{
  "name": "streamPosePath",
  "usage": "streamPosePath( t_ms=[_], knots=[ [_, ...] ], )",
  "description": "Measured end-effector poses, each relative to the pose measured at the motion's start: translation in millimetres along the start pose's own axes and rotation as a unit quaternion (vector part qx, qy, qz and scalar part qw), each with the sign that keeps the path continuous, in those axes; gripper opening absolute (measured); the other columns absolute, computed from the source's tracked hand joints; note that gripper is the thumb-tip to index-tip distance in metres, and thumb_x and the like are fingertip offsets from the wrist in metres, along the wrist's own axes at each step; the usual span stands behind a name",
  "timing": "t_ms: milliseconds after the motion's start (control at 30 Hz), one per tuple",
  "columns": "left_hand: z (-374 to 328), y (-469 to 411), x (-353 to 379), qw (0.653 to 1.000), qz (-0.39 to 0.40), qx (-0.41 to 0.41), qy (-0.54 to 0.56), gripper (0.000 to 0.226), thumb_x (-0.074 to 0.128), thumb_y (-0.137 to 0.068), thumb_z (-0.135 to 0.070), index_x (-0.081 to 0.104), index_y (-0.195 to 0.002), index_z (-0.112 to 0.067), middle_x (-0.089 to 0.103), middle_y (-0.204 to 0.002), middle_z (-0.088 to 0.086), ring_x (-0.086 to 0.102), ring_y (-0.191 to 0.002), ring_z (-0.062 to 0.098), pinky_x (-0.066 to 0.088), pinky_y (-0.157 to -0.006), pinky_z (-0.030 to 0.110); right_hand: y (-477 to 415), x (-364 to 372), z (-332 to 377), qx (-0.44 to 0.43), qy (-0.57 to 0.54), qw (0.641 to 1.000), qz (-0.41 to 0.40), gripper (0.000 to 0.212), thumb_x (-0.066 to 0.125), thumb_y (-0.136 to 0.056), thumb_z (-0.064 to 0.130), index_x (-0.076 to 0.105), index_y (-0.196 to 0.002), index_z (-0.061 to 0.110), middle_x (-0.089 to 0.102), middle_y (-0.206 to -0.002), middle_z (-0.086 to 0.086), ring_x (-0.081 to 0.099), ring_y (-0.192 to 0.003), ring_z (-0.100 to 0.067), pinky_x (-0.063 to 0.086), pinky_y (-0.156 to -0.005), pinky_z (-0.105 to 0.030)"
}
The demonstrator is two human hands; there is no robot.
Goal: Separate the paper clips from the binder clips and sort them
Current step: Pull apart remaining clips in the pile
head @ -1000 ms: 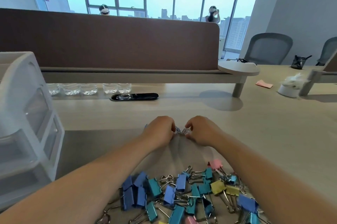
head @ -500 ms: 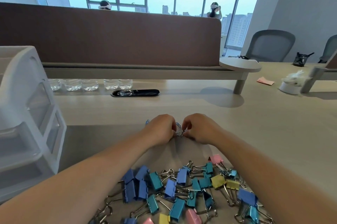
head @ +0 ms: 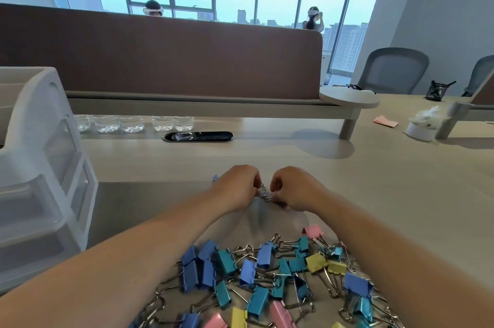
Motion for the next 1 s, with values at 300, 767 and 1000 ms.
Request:
streamPosePath(
  t_ms=[300, 767, 1000],
  knots=[
    [-5, 0, 0, 0.999, 0.028, -0.001, -0.021, 0.025, 0.058, -0.089, -0.009, 0.070, -0.109, -0.018, 0.066, -0.112, 0.003, 0.060, -0.103, 0.021, 0.038, -0.073, 0.024, 0, 3, 3, 0.007, 0.013, 0.999, 0.029, 0.010, 0.066, -0.089, 0.015, 0.075, -0.088, 0.011, 0.070, -0.082, -0.003, 0.066, -0.081, -0.021, 0.052, -0.072, -0.031],
    [-11, 6, 6, 0.996, 0.043, 0.001, -0.074, 0.010, 0.055, -0.089, -0.010, 0.064, -0.093, -0.006, 0.063, -0.097, 0.015, 0.061, -0.091, 0.033, 0.052, -0.080, 0.043, 7, 4, 5, 0.003, 0.056, 0.997, 0.044, 0.017, 0.057, -0.089, 0.014, 0.071, -0.093, 0.004, 0.070, -0.098, -0.015, 0.066, -0.090, -0.030, 0.056, -0.081, -0.043],
    [-8, 18, -2, 0.998, 0.037, -0.016, -0.039, 0.016, 0.056, -0.091, -0.012, 0.067, -0.092, 0.000, 0.066, -0.097, 0.018, 0.062, -0.091, 0.032, 0.051, -0.080, 0.040, 18, 0, 6, 0.001, -0.004, 1.000, 0.027, 0.009, 0.063, -0.090, 0.014, 0.070, -0.086, 0.011, 0.068, -0.089, -0.003, 0.061, -0.077, -0.015, 0.050, -0.069, -0.027]
  ],
)
Point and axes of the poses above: each hand's wrist, its own y-axis away from the middle knuckle, its own x-axis out of the palm, z = x × y, the point moved 4 cm from there along -y, towards the middle knuckle
